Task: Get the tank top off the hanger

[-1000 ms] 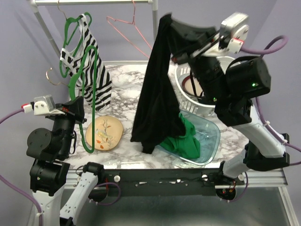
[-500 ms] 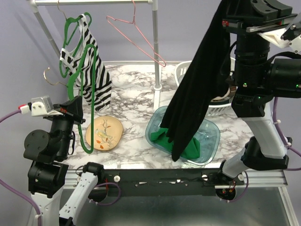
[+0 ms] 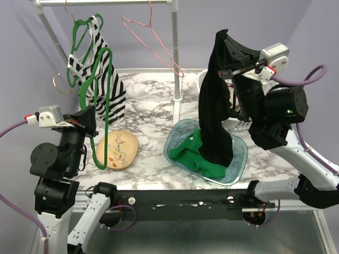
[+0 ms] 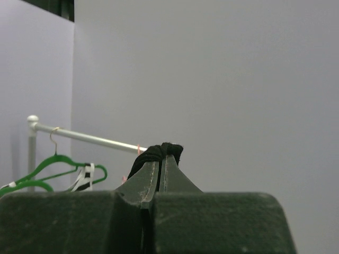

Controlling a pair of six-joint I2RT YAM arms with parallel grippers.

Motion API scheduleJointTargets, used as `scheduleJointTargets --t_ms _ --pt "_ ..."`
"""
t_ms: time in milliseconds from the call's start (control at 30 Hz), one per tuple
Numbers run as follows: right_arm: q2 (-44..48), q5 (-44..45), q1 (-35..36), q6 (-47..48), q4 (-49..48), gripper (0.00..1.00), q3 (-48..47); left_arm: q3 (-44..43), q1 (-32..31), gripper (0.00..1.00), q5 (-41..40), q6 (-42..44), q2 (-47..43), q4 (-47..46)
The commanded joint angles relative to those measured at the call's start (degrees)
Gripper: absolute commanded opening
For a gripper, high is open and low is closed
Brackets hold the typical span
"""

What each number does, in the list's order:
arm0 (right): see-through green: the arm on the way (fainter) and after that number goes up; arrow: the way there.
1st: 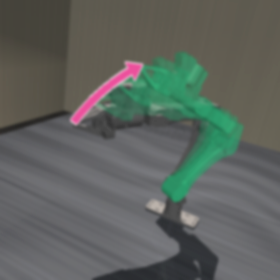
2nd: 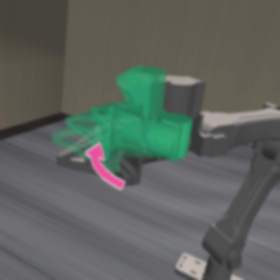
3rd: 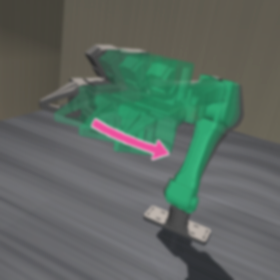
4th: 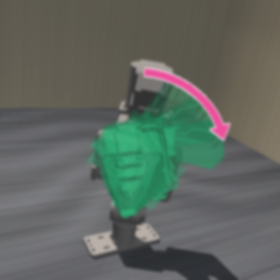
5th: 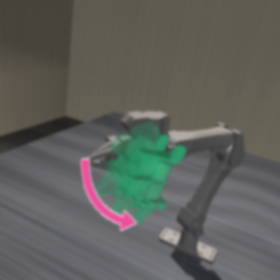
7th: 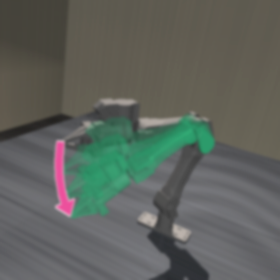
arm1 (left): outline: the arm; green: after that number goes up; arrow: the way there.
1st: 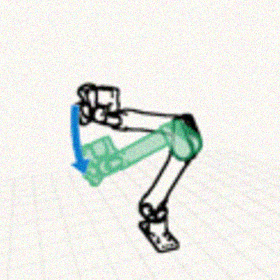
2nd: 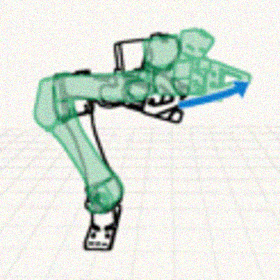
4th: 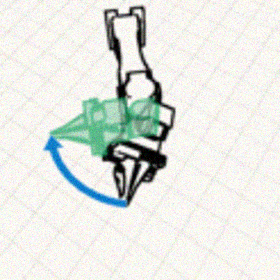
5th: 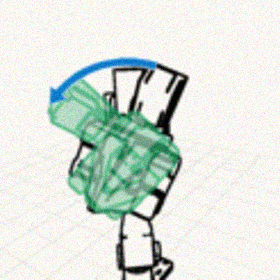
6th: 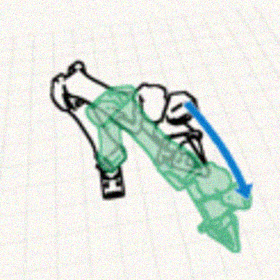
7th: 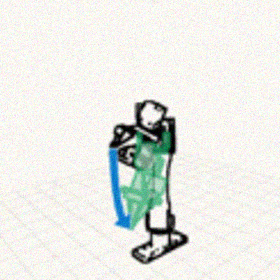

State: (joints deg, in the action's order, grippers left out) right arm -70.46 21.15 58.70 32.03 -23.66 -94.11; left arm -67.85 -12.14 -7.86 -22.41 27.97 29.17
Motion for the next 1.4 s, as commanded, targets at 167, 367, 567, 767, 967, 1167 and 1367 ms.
scheduleJointTargets --t_ms 167,367,567,767,967,1167,1367 --pt "13.7 5.7 -0.2 -22.5 8.0 0.01 13.1 0.9 -0.3 0.0 2.2 -0.3 1.0 -3.6" --pt "21.3 9.6 -0.2 -39.3 25.5 0.01 22.7 0.8 -0.3 0.0 2.7 -0.3 0.9 -3.9" --pt "23.8 4.5 -0.2 -45.6 34.6 0.01 27.2 0.5 -0.3 0.0 2.5 0.0 1.7 -4.3" --pt "20.5 -6.9 -0.2 -52.0 34.8 0.01 31.9 0.9 -0.3 0.0 2.4 0.3 1.7 -4.4" --pt "13.2 4.9 -0.2 -52.8 35.3 0.01 38.1 0.5 -0.3 0.0 2.8 0.3 2.5 -3.9" --pt "6.0 12.9 -0.3 -57.9 38.5 0.01 44.0 0.6 -0.3 0.0 2.5 0.4 2.9 -3.6" --pt "4.2 9.5 -0.3 -72.1 43.6 0.01 50.8 -0.5 -0.3 0.0 2.5 0.6 3.8 -3.6"
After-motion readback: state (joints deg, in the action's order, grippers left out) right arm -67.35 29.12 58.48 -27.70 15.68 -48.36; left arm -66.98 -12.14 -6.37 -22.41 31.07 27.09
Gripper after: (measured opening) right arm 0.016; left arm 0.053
